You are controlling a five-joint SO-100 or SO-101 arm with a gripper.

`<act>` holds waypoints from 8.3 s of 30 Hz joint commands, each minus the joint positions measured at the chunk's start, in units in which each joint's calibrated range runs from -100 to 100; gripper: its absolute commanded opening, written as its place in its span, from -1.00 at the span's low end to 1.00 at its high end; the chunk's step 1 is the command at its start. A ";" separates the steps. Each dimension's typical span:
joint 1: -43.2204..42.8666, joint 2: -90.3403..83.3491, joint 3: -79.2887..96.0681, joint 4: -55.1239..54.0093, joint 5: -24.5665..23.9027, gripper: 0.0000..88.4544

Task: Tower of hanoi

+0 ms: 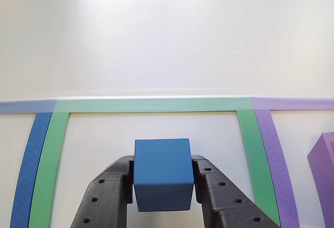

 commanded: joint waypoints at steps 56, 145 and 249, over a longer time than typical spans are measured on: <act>15.47 -68.56 -55.96 137.62 0.75 -0.92; 28.20 -17.20 -0.17 6.25 0.75 0.18; -2.53 -56.06 -67.23 139.64 0.75 -0.87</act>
